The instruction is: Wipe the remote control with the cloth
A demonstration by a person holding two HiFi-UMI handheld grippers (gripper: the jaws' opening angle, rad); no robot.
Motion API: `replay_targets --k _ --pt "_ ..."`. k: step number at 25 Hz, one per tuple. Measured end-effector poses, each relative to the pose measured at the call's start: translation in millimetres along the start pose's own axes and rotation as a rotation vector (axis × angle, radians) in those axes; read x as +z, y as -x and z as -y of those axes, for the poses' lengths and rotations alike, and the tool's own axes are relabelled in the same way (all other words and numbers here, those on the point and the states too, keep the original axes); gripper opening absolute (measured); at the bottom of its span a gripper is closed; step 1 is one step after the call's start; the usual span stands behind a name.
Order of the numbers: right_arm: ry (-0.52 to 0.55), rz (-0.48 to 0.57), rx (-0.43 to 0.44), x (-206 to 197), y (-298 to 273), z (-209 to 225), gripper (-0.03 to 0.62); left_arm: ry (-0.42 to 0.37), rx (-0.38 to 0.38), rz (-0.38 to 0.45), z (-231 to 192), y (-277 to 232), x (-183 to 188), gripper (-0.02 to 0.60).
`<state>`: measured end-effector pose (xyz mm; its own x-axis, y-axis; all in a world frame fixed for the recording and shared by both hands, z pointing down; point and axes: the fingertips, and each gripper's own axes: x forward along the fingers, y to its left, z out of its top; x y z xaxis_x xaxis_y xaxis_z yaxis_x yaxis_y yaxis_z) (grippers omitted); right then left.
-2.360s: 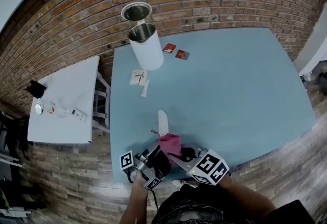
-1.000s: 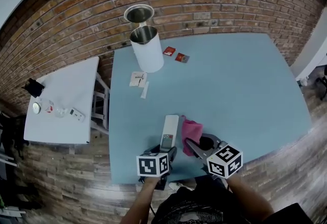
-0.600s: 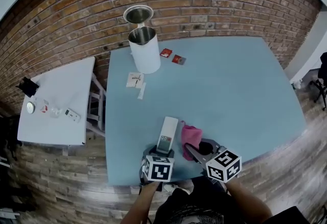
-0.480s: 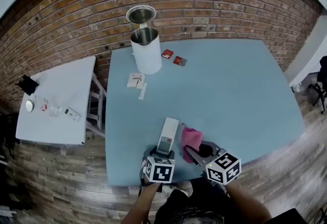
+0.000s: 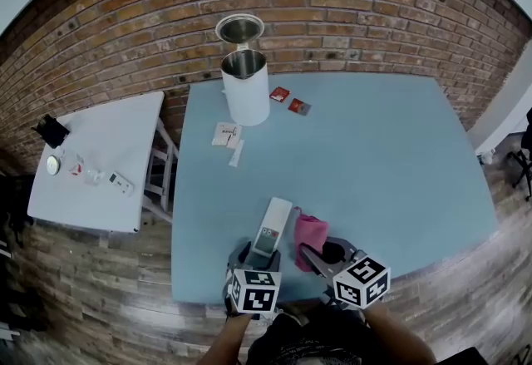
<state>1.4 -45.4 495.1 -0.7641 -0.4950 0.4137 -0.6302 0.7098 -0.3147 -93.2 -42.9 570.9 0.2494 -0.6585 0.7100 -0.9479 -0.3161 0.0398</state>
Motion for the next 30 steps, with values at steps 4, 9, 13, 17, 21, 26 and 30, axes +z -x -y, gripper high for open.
replay_targets --k 4,9,13,17,21,26,30 --pt "0.023 -0.002 0.006 5.2 4.8 2.0 0.067 0.085 -0.043 0.143 19.9 20.7 34.0 0.230" --pt "0.048 -0.007 -0.048 12.8 22.8 9.9 0.067 0.128 -0.004 0.298 48.3 41.0 71.9 0.132" --pt "0.064 0.011 -0.102 20.0 40.1 21.3 0.067 0.101 0.075 0.364 62.2 50.9 86.9 0.002" --pt "0.066 0.041 -0.097 27.4 52.3 22.5 0.066 0.109 0.065 0.394 81.0 57.5 94.2 0.000" --pt "0.098 0.050 -0.085 30.1 57.0 19.9 0.064 0.117 0.062 0.425 92.4 62.4 100.5 0.000" --pt "0.102 0.062 -0.087 30.8 62.1 20.0 0.064 0.139 0.084 0.420 95.0 66.2 101.9 0.000" --pt "0.100 0.059 -0.075 30.2 63.2 19.3 0.064 0.149 0.091 0.407 98.5 66.7 100.7 -0.002"
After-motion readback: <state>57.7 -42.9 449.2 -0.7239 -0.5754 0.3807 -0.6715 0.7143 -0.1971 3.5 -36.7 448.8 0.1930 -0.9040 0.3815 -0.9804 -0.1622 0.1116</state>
